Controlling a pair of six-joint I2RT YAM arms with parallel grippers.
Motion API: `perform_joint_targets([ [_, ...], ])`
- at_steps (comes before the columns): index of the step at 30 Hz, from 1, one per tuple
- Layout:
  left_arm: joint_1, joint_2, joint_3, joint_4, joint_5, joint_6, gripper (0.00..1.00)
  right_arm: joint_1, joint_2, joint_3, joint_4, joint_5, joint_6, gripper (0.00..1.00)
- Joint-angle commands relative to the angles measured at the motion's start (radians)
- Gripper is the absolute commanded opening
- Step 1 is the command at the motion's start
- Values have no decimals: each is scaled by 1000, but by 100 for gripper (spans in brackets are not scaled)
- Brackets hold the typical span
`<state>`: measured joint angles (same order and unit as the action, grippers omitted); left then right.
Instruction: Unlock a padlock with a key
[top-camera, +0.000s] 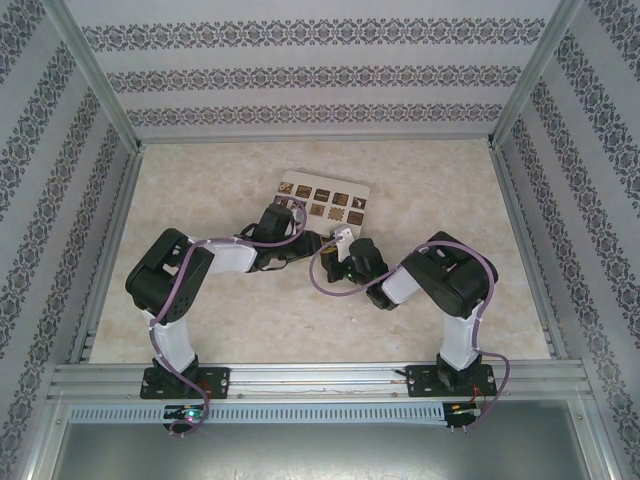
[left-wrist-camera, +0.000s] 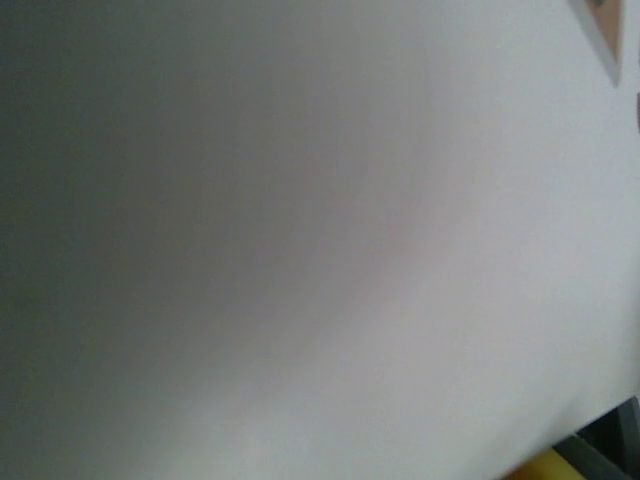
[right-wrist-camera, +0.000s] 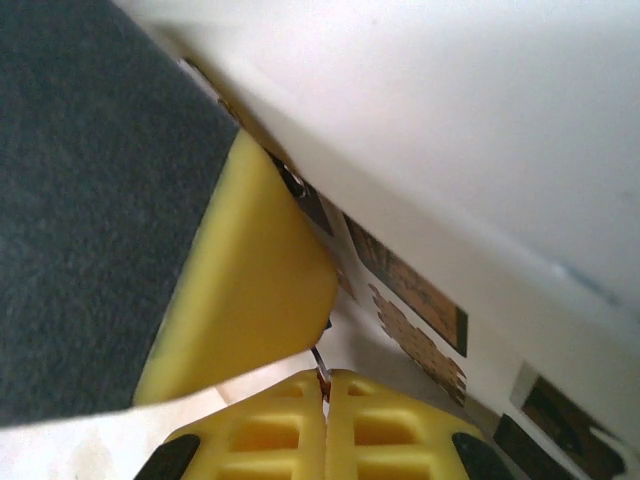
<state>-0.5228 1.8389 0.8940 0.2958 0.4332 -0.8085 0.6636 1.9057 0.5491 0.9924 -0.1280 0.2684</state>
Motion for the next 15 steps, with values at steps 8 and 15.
perform_joint_targets([
  [8,13,-139,-91,40,-70,37,51,-1,13,-1,78,-7,38,0],
  [15,35,-282,-187,42,-186,83,61,-1,6,-2,68,-17,50,0],
])
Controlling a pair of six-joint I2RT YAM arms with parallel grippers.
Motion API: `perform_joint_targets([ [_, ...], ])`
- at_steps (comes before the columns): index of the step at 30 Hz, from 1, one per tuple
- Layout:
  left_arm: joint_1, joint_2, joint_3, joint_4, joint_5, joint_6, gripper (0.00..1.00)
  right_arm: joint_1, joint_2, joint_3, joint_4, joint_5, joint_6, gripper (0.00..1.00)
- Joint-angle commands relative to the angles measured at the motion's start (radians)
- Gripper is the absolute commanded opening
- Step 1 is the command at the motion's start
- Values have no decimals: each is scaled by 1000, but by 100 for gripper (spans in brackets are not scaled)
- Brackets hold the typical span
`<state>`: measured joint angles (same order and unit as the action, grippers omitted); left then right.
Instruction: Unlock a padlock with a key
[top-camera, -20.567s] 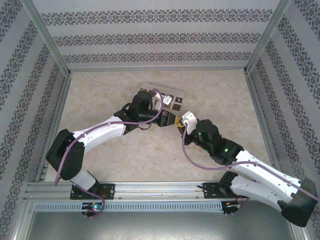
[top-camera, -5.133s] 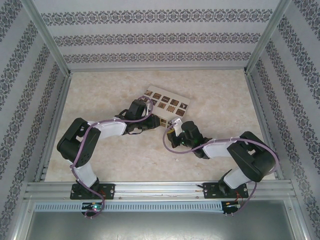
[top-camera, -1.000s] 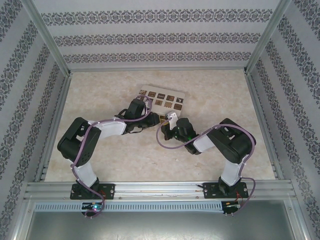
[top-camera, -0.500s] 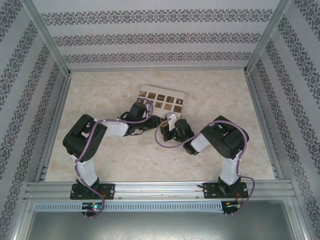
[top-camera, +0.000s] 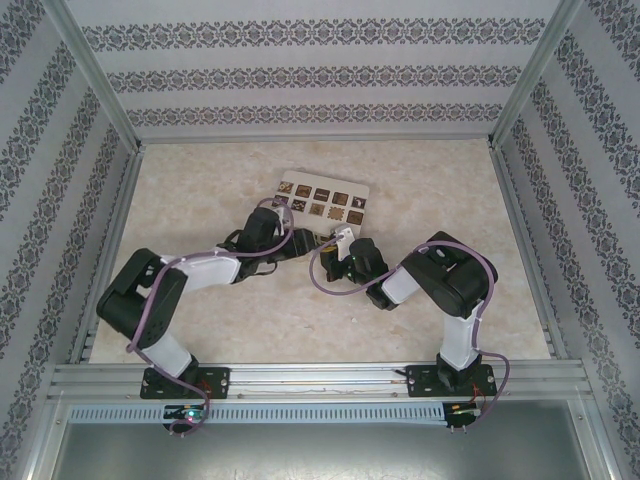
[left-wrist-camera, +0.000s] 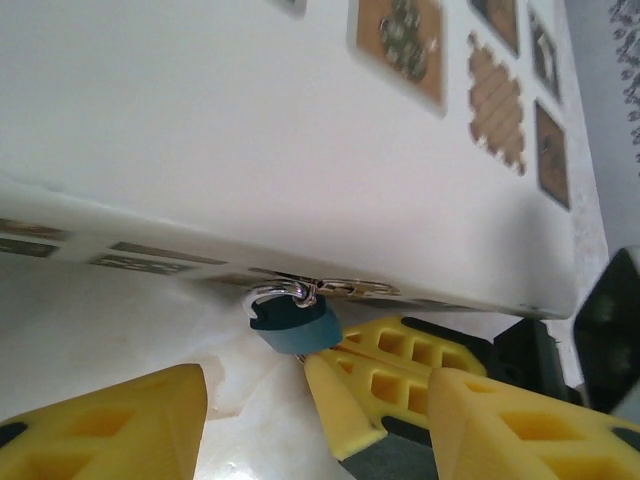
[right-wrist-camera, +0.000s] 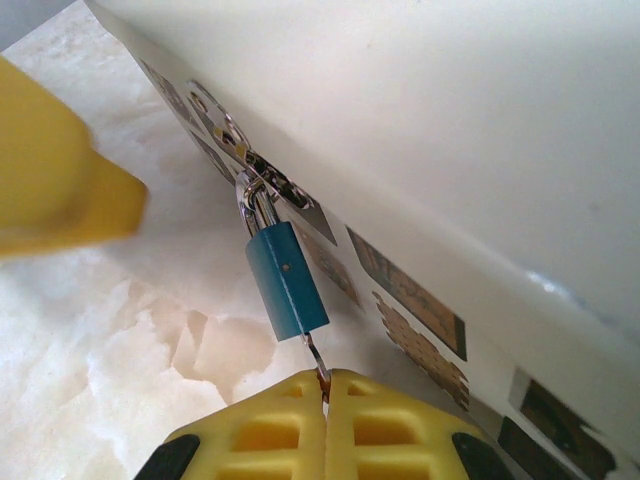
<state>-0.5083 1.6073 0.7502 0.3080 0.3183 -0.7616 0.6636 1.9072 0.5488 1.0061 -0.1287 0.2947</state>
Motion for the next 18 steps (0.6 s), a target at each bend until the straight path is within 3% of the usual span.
perform_joint_targets([
  [1,28,-70,-65,49,-76,30,62,-1,0,-2,53,-19,29,0],
  [10,52,-233,-252,227,-118,2,65,-2,-7,-6,43,-80,93,0],
  [18,75,-215,-347,395,-61,-93,66,-1,-17,-18,51,-100,180,0],
])
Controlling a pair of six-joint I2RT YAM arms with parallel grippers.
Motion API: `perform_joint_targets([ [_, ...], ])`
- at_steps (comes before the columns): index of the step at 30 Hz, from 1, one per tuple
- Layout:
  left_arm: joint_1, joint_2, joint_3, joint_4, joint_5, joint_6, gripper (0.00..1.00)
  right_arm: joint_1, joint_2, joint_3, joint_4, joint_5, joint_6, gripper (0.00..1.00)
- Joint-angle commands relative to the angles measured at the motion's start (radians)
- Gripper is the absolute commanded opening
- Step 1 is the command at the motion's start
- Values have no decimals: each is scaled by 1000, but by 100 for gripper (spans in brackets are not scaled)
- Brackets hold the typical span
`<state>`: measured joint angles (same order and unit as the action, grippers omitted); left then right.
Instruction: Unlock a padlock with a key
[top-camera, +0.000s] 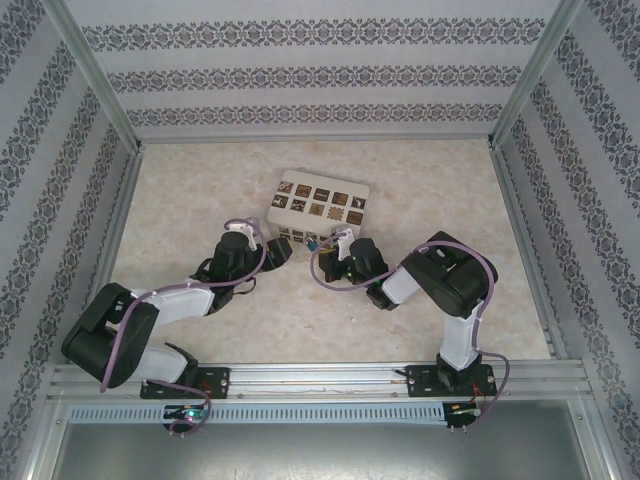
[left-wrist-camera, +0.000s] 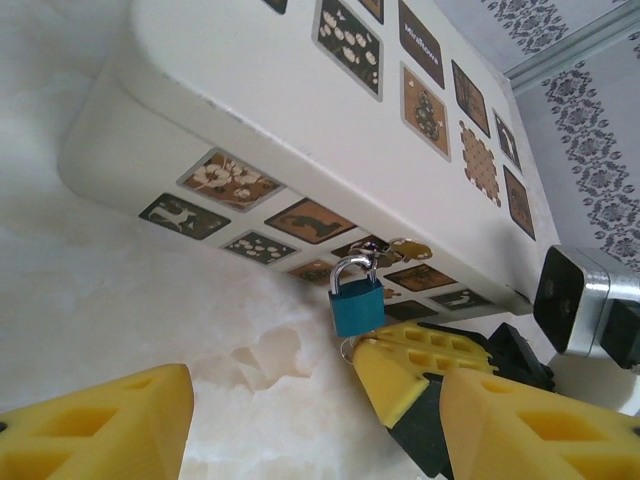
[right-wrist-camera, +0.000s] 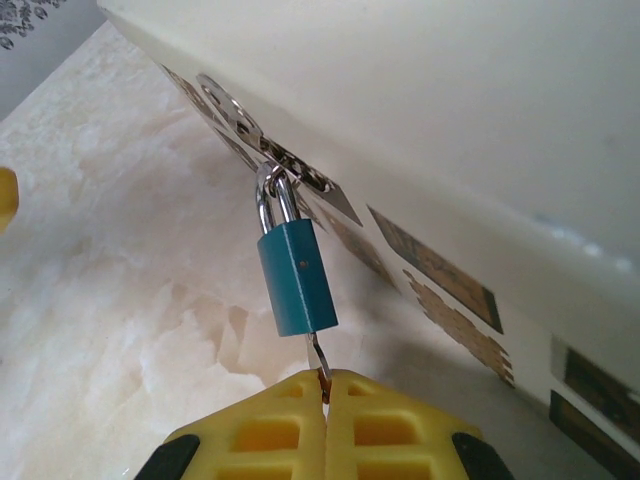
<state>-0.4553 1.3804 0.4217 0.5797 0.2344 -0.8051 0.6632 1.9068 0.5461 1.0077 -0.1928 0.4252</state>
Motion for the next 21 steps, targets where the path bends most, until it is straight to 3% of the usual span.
perform_joint_targets([
  [1,28,27,-25,152,42,-65,65,-2,-20,-17,49,-36,60,0],
  [8,53,190,-17,374,177,-182,57,-2,-42,-23,47,-42,148,0],
  [21,56,475,-20,740,221,-369,54,-4,-61,-25,52,-61,260,0],
])
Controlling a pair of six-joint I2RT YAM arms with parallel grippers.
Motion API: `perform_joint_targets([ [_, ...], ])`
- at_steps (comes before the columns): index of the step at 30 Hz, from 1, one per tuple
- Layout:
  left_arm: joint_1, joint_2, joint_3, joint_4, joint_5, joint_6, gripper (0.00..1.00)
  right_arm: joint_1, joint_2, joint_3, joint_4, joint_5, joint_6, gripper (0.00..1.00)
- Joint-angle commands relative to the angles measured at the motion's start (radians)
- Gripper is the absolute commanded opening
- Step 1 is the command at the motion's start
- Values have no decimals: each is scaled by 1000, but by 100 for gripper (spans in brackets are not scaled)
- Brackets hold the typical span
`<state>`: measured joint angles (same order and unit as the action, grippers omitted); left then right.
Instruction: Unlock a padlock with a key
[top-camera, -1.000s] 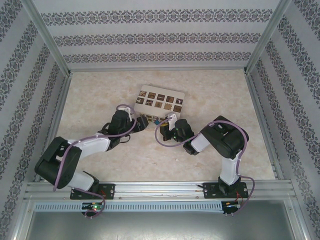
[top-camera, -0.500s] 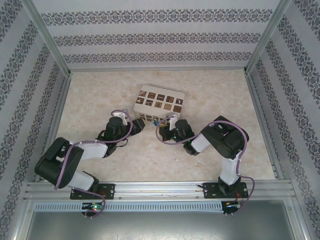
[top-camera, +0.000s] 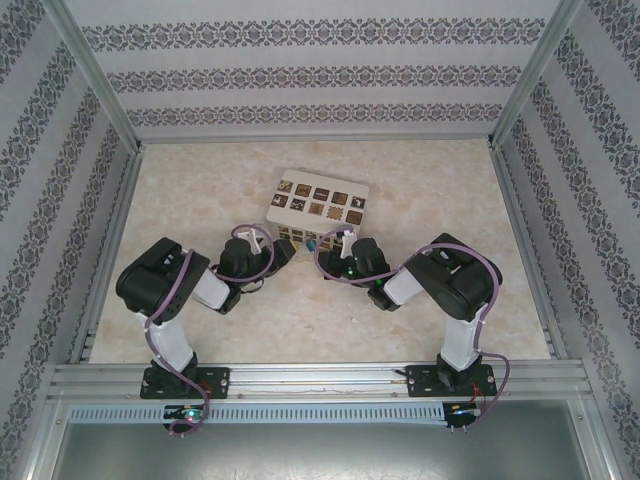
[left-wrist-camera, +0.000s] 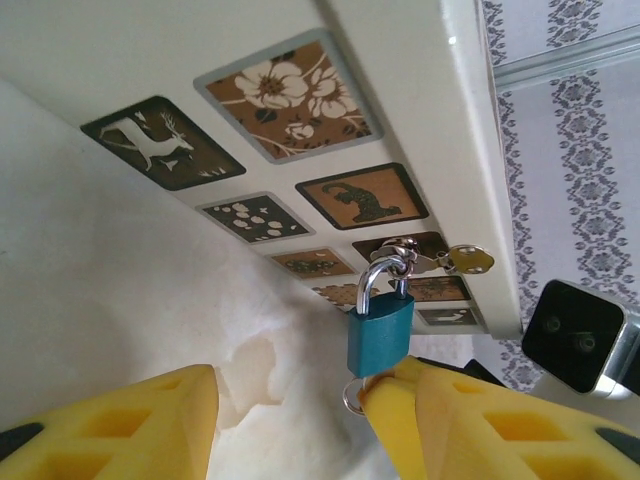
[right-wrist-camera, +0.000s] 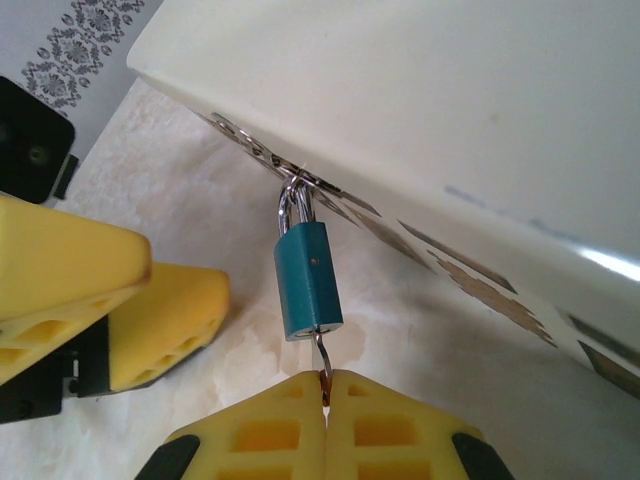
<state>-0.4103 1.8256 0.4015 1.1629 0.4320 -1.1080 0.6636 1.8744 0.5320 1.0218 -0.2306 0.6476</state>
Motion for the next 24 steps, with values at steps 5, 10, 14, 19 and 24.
perform_joint_targets([
  [5,11,102,11,250,36,-122,53,0,-29,-8,37,-25,57,0],
  [10,11,133,29,262,52,-153,52,3,-29,-7,31,-26,69,0],
  [14,10,142,46,245,64,-163,52,4,-30,-6,29,-25,76,0],
  [19,5,167,65,261,72,-189,50,8,-32,0,18,-28,82,0],
  [24,-2,188,87,264,76,-212,49,10,-37,0,18,-30,98,0],
])
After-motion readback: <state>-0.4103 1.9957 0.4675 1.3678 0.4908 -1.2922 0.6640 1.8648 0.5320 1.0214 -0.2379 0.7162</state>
